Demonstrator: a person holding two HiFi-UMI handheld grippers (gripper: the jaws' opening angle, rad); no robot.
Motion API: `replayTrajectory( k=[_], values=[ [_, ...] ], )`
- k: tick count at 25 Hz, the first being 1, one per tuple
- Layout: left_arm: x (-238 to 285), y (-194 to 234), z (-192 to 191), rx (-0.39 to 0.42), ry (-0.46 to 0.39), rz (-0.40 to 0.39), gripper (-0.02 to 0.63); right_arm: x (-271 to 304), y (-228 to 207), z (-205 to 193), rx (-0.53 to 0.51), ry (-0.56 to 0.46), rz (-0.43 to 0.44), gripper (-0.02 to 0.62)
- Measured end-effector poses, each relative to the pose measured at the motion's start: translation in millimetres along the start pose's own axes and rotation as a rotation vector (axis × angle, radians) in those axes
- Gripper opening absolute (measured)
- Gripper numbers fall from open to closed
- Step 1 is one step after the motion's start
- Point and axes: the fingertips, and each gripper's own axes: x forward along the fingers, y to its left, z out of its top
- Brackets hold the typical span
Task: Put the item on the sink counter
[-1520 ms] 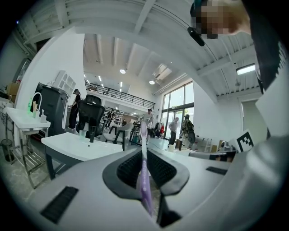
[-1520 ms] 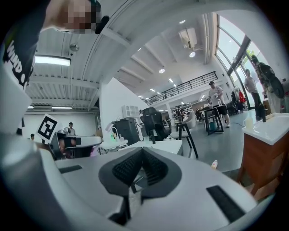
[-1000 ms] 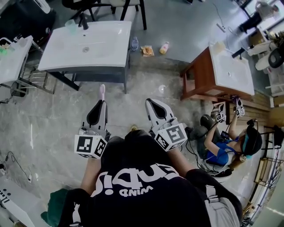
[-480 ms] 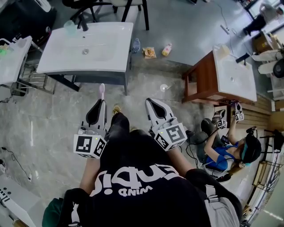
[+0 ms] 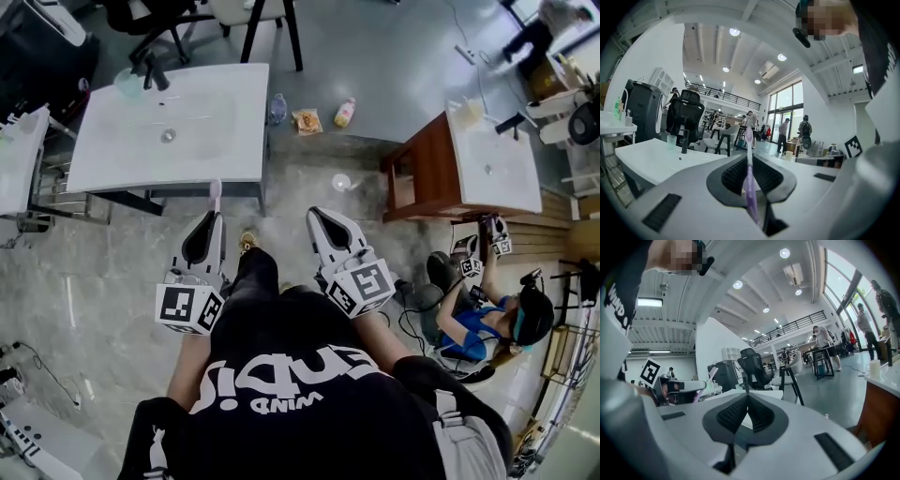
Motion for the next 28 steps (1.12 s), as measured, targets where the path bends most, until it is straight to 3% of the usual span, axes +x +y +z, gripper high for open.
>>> replayTrajectory(
  k=[17, 28],
  values=[
    [116, 81, 32, -0.001, 0.042, -0.097, 0.051, 124, -43, 33, 0.022, -0.015, -0.071, 0.018],
    [171, 114, 48, 0.011, 0.051, -0.224, 0.051, 173, -61, 51, 0.006, -0.046, -0.173, 0.018]
  ],
)
